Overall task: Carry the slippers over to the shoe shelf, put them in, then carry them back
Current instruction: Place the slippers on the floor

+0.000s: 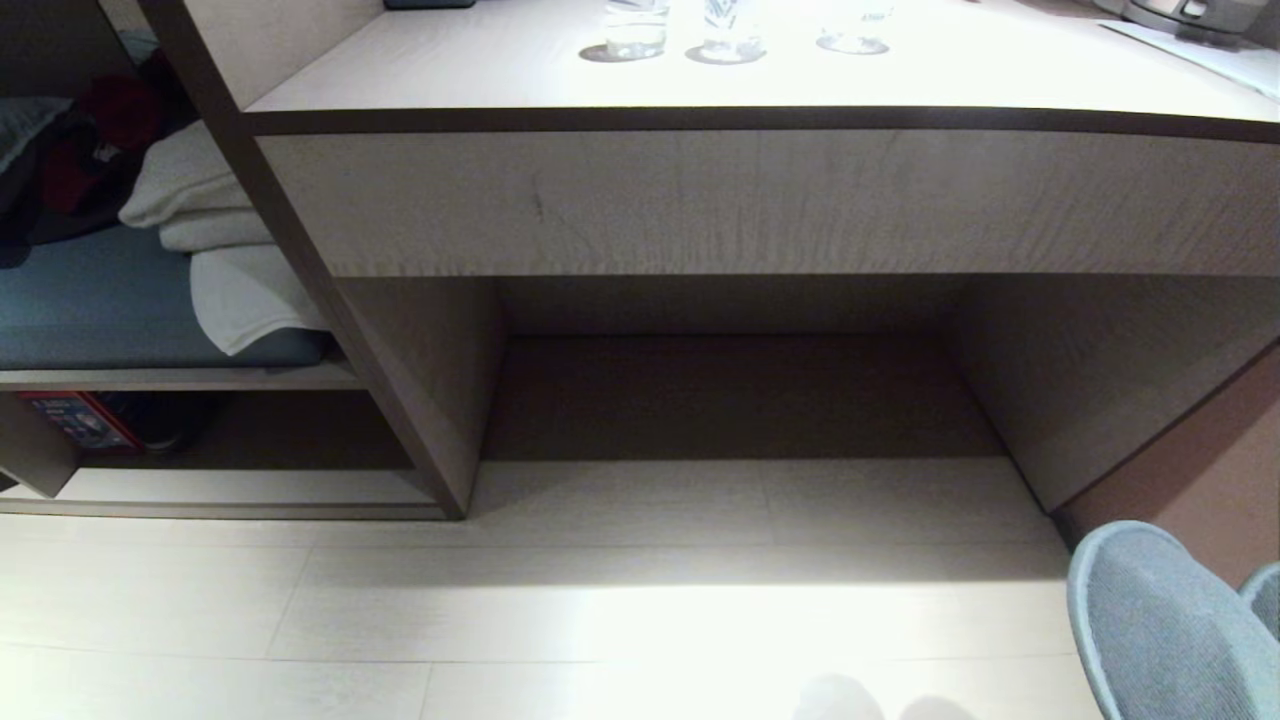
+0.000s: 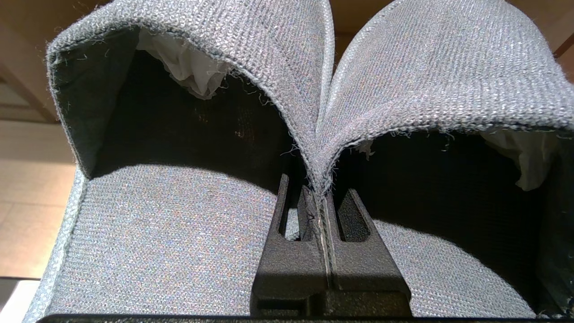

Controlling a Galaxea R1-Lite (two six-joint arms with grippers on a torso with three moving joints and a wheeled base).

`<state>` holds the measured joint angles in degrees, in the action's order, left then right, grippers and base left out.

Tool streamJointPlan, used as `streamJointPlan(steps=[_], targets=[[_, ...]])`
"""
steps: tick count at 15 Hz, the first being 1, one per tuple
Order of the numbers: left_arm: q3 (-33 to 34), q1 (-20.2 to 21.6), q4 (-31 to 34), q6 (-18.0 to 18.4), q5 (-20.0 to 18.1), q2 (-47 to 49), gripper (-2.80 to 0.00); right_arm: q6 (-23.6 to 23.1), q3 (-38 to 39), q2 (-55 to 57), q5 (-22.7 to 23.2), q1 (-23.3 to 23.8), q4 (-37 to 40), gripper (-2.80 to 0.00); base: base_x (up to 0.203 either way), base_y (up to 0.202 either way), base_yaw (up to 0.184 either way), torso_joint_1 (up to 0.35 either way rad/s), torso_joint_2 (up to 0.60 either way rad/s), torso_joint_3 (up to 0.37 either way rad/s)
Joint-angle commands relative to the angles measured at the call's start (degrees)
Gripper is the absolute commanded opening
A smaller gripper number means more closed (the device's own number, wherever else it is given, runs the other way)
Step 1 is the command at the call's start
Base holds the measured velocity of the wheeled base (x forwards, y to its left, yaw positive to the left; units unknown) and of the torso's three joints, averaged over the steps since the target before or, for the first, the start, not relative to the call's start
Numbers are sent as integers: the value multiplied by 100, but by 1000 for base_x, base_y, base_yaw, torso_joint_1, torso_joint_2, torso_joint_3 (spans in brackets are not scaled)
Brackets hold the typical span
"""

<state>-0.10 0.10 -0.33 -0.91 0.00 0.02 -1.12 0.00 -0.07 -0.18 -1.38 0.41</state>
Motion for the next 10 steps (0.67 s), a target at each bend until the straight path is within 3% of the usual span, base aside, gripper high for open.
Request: streamJointPlan(steps=[1,10], targets=[[1,-1,-2,-5,0,6,-280,-3,9,7,1,-2,-4,-280,0,0,0,4,1,-192],[1,-1,-2,-5,0,6,-280,-3,9,7,1,-3,1,-280,0,0,0,3,2,-198]])
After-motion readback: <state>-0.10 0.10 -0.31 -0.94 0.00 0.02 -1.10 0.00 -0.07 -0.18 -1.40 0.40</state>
